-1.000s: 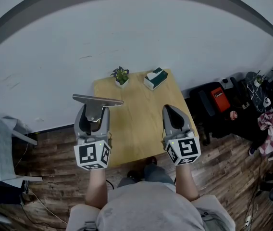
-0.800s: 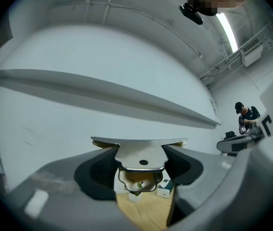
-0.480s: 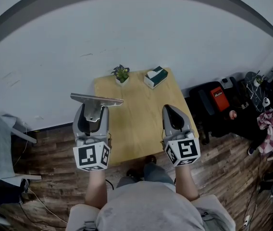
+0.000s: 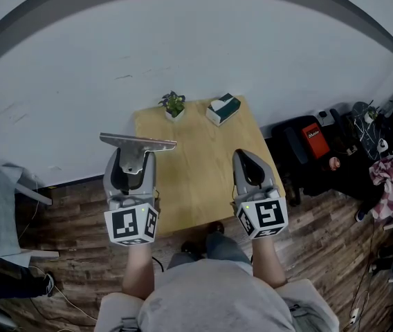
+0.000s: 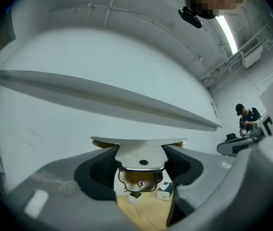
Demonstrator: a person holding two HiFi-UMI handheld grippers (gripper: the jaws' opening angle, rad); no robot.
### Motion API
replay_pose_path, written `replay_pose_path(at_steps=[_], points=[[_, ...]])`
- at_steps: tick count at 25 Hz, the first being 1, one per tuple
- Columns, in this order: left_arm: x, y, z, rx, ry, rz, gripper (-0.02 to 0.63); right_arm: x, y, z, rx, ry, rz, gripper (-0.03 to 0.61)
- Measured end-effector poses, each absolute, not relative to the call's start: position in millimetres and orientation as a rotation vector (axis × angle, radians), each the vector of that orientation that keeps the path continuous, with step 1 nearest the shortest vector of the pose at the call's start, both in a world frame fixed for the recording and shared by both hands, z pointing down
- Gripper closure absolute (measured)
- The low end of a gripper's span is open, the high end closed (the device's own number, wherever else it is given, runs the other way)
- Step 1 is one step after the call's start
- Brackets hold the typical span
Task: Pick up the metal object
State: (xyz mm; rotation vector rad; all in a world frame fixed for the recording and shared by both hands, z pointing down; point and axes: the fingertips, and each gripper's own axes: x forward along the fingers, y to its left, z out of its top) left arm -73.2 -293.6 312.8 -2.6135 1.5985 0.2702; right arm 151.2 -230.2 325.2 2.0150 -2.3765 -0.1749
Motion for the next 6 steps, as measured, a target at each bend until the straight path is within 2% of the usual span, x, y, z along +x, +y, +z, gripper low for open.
replay_pose_path(at_steps=[6], points=[[-68.7,-296.0,312.7,-2.619,1.597,0.268,0.308,155.7,-232.1,324.5,2.020,-2.370,-0.172,0.578]])
